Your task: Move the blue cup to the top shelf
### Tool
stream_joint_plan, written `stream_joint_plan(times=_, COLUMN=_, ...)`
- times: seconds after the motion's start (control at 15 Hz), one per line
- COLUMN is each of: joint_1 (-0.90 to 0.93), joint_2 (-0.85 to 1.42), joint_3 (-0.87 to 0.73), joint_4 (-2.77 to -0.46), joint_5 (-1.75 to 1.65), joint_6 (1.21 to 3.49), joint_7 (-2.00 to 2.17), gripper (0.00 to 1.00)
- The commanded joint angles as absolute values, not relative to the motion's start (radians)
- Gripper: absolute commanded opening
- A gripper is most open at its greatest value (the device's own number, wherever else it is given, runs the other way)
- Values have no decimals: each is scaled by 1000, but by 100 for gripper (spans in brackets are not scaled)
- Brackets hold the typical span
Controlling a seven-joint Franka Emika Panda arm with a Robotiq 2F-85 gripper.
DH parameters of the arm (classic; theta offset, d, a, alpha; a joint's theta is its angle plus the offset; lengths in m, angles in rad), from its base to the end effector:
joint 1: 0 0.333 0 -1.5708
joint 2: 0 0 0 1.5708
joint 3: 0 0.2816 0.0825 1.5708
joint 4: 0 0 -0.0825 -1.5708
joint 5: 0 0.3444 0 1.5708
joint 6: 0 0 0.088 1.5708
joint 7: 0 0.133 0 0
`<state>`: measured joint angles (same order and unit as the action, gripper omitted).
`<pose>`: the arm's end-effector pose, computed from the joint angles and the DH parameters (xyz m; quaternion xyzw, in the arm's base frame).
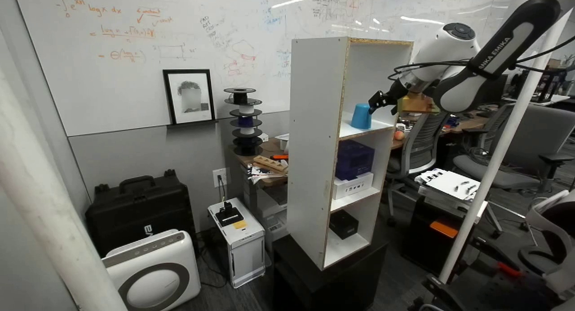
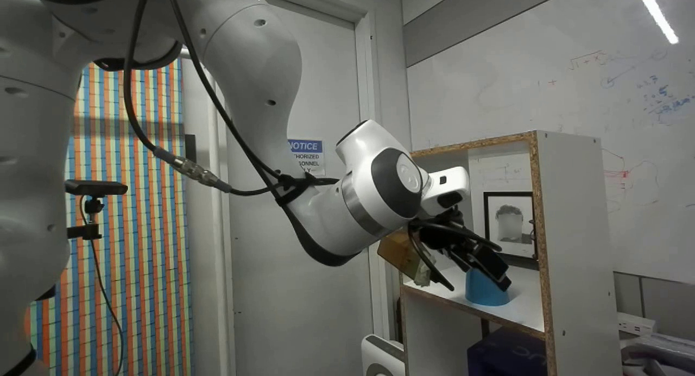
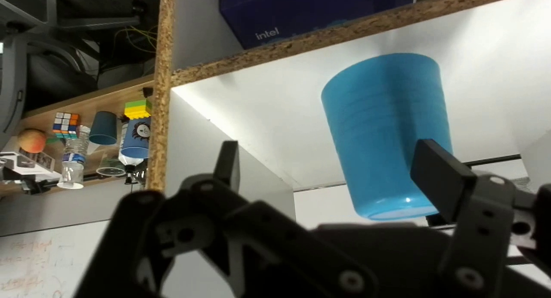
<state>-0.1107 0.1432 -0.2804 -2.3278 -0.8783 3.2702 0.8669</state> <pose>0.5187 -0.1256 0.3280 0.9166 -0.1507 0.3675 0.0456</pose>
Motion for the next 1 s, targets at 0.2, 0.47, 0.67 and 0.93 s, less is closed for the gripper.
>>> stream_joint_plan(times=0.2, joint_1=-100, joint_2=203, joint_3=-283, joint_4=-2261, joint_5=-847, joint_6=3347, joint_7=914, gripper=100)
stream_joint_plan(times=0.47, joint_1=-101, joint_2=222, joint_3=-264, joint_4=-2248, joint_5=-836, joint_6=3379, joint_7=935, gripper=100)
stream_joint_plan(times=0.67, joint_1=-143, joint_2=232, joint_3=-176, joint_4=-2262, joint_5=-594, joint_6=3376, joint_7=727, gripper=100)
stream_joint_plan(times=0.93, joint_1=-146, joint_2=257, joint_3=-108, joint_4=-2254, joint_5=-260, joint_6=3378, joint_7=458, gripper=100)
